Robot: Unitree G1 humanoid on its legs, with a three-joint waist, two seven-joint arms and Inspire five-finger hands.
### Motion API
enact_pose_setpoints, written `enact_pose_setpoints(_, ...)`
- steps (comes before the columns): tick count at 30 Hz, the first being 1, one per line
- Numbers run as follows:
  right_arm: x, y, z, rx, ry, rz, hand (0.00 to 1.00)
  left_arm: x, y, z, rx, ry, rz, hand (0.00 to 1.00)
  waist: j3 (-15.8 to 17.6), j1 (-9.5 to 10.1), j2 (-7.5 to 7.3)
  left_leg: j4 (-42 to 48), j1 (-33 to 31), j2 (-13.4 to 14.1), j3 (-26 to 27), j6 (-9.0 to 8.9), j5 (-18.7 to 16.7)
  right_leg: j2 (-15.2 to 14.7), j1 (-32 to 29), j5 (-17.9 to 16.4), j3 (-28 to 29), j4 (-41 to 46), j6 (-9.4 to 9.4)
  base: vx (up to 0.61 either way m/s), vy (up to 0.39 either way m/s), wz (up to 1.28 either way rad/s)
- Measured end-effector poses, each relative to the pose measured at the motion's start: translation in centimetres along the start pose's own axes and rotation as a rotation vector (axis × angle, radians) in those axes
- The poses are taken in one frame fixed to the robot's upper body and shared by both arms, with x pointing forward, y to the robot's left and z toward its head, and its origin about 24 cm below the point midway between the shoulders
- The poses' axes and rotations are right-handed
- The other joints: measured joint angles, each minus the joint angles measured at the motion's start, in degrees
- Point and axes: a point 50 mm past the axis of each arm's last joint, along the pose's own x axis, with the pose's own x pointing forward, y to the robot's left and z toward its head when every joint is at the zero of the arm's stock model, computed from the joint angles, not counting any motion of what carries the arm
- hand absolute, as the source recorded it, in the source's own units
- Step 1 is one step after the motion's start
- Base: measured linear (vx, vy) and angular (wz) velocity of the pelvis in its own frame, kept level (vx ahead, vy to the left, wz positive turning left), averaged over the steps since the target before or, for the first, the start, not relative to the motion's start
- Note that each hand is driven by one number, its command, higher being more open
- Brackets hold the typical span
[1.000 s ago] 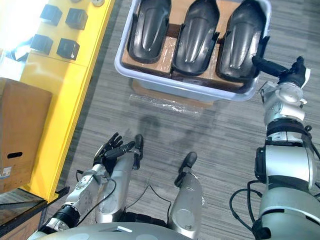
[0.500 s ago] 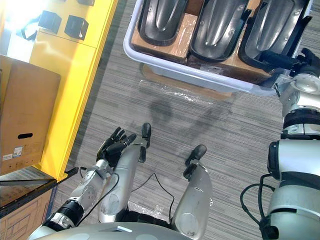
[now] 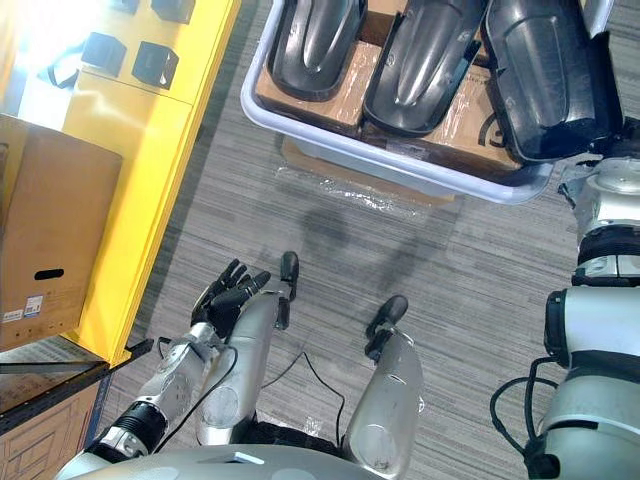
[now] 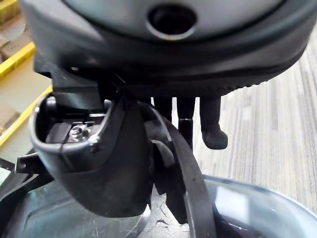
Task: Walk over and take three plastic housings, then place them on the shelf
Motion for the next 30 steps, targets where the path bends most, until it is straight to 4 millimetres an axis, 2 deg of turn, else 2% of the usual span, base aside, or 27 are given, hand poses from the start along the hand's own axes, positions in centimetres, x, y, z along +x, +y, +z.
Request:
enact_pose_setpoints(5, 0.0, 0.0, -1.5, -0.047, 0.041, -0.01, 0.0, -1.1, 1.0, -0.6, -0.004, 0.017, 0.026, 1.0, 0.43, -1.19, -0.65, -2.82, 4.43, -0.17, -0.11, -0.29, 0.68, 0.55, 4.78, 0.34, -0.92, -2.75, 0.41, 0.01, -0.001, 0.06)
enact_pose_setpoints(7, 0.0, -0.3, -1.5, -0.061, 0.034, -0.031, 0.0, -1.6, 1.5, -0.8, 0.018, 0.027, 0.034, 1.0, 0.62, -1.54, -0.96, -4.11, 6.41, -0.12, 0.0, -0.46, 1.0, 0.92, 6.68, 0.53, -1.03, -3.99, 0.66, 0.0, 0.0, 0.0)
enact_pose_setpoints(10, 0.0, -0.4, -0.7, -0.043, -0.02, -0.083, 0.0, -2.4, 2.3, -1.0, 0.029, 0.028, 0.057, 1.0, 1.21, -2.46, -2.29, -7.63, 10.14, -0.12, 0.37, -0.83, 2.26, 1.45, 9.5, 0.91, -1.11, -6.03, 0.84, 0.05, -0.021, -0.02)
enact_pose_setpoints(13, -0.5, 0.4, 0.1, -0.016, -0.125, -0.154, 0.0, -3.8, 3.2, -0.9, 0.023, 0.011, 0.075, 1.0, 1.76, -3.45, -5.03, -12.5, 15.79, 0.38, 1.31, -1.57, 3.54, 2.67, 13.9, 1.6, -1.09, -9.41, 0.73, 0.08, -0.04, -0.11)
enact_pose_setpoints(14, -0.7, 0.6, 0.3, -0.023, -0.146, -0.17, 0.0, -4.0, 3.3, -0.9, 0.024, 0.008, 0.074, 1.0, 1.63, -3.54, -5.16, -13.29, 16.94, 0.48, 1.46, -1.74, 3.72, 2.86, 14.76, 1.64, -1.09, -9.9, 0.69, 0.09, -0.051, -0.06)
enact_pose_setpoints(16, -1.2, 0.7, 0.9, -0.046, -0.228, -0.228, 0.0, -4.5, 3.0, -0.7, 0.021, -0.006, 0.052, 1.0, 1.56, -4.02, -6.3, -15.9, 19.93, 0.58, 1.86, -2.02, 4.45, 3.25, 16.95, 1.72, -1.17, -11.11, 0.68, 0.1, -0.052, -0.04)
enact_pose_setpoints(18, -2.0, 0.4, 1.9, 0.006, -0.335, -0.288, 0.0, -4.9, 2.1, -0.2, 0.011, -0.035, 0.001, 1.0, 1.31, -4.37, -7.16, -18.97, 23.49, 0.62, 2.23, -2.35, 5.19, 3.77, 19.66, 1.78, -1.22, -12.77, 0.75, 0.11, -0.053, -0.05)
enact_pose_setpoints(19, -2.9, 0.6, 2.7, 0.05, -0.418, -0.325, 0.0, -5.0, 1.5, 0.4, 0.006, -0.06, -0.035, 1.0, 0.83, -4.79, -7.95, -20.86, 25.69, 0.66, 2.65, -2.55, 5.59, 4.08, 21.21, 1.78, -1.19, -13.79, 0.76, 0.11, -0.056, -0.07)
enact_pose_setpoints(21, -3.8, 1.1, 3.2, 0.064, -0.503, -0.342, 0.0, -4.9, 0.9, 1.2, 0.005, -0.092, -0.069, 1.0, -0.35, -5.32, -8.85, -22.73, 27.37, 0.64, 2.94, -2.64, 6.03, 4.41, 22.41, 1.86, -1.26, -14.91, 0.9, 0.09, -0.037, -0.06)
enact_pose_setpoints(22, -4.7, 1.9, 3.2, 0.061, -0.563, -0.341, 0.0, -4.9, 0.6, 1.8, 0.004, -0.116, -0.089, 1.0, -2.19, -5.69, -9.8, -24.07, 28.11, 0.63, 3.26, -2.76, 6.31, 4.69, 22.82, 1.93, -1.25, -15.81, 1.02, 0.07, -0.023, -0.07)
enact_pose_setpoints(25, -6.3, 3.7, 1.6, 0.033, -0.629, -0.295, 0.0, -4.7, -0.3, 3.0, -0.008, -0.142, -0.13, 1.0, -6.96, -6.03, -11.51, -26.85, 30.04, 0.66, 3.88, -2.93, 6.77, 5.26, 24.19, 2.24, -1.29, -18.06, 1.5, 0.14, -0.043, -0.08)
enact_pose_setpoints(27, -7.3, 5.3, -0.1, -0.011, -0.645, -0.251, 0.0, -4.3, -1.7, 3.8, -0.065, -0.151, -0.188, 1.0, -10.09, -6.35, -12.77, -27.28, 31.95, 0.25, 5.31, -2.93, 6.78, 5.13, 26.97, 2.62, -1.58, -20.37, 2.06, 0.12, -0.027, 0.04)
enact_pose_setpoints(28, -7.6, 5.8, -0.4, -0.016, -0.648, -0.238, 0.0, -4.1, -2.2, 4.1, -0.089, -0.153, -0.207, 1.0, -11.05, -6.48, -12.95, -27.28, 32.0, 0.16, 5.53, -2.93, 6.78, 5.14, 27.32, 2.76, -1.71, -20.89, 2.07, 0.09, -0.003, 0.06)
enact_pose_setpoints(30, -9.0, 7.5, -0.8, -0.037, -0.694, -0.186, 0.0, -3.3, -3.6, 4.3, -0.262, -0.106, -0.271, 1.0, -12.71, -6.83, -12.92, -27.28, 33.18, -0.06, 6.16, -2.91, 6.8, 5.16, 29.15, 3.22, -1.76, -22.31, 2.2, 0.05, -0.008, 0.01)
